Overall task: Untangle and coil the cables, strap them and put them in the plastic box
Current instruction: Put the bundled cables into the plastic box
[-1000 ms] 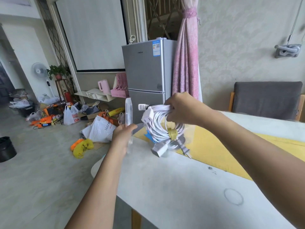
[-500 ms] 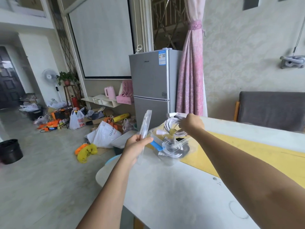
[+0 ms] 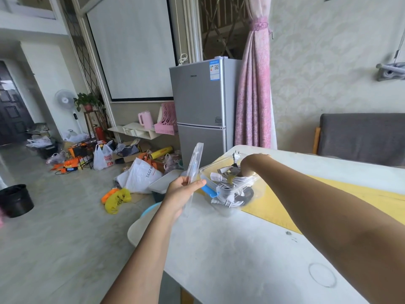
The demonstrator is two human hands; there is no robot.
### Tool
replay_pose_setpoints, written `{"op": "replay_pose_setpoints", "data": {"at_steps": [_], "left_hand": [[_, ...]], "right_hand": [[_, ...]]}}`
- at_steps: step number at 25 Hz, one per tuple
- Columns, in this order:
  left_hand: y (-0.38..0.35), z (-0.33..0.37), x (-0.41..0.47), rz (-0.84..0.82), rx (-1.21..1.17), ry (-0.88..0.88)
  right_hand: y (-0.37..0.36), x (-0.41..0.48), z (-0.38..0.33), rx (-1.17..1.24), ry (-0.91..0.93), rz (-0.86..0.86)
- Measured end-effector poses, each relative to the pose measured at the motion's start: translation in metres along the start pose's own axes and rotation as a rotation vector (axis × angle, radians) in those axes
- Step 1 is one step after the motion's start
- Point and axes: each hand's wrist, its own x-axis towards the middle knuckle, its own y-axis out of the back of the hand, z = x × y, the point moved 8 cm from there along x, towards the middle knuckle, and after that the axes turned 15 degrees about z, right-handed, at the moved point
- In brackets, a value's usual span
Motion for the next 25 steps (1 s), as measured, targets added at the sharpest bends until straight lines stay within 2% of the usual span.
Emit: {"op": "replay_pose_setpoints", "data": {"at_steps": [5, 8, 10, 14, 17, 19, 22, 25], "left_hand": [[-0.002, -0.003, -0.001, -0.015, 0.046, -0.008], [-0.003, -0.002, 0.000, -0.019, 0.055, -0.009], [-0.005, -0.002, -0.001, -0.026, 0.065, -0.002], [-0.009, -0.005, -0.001, -0.017, 0.064, 0.007], [-0.009, -0.006, 0.001, -0.024, 0.058, 0.008], [-0.011, -0.007, 0.002, -0.024, 0.057, 0.019], [-0.017, -0.005, -0.002, 0.013, 0.060, 0.013], [-0.013, 0.019, -0.006, 0.175, 0.124, -0.132]], "right_hand": [[0.017, -0.005, -0.015, 0.090, 0.090, 0.127], [0.014, -0.014, -0.028, 0.109, 0.236, 0.042], [0.010, -0.023, -0.027, 0.154, 0.244, -0.007], [0.013, -0.016, -0.011, 0.233, 0.248, 0.057], [0.017, -0.006, 0.006, 0.561, 0.166, 0.168], [0.008, -0.009, -0.004, 0.644, 0.206, 0.089], [-0.011, -0.013, -0.023, 0.456, 0.228, -0.038], [-0.009, -0.007, -0.029, 0.445, 0.190, -0.096]]}}
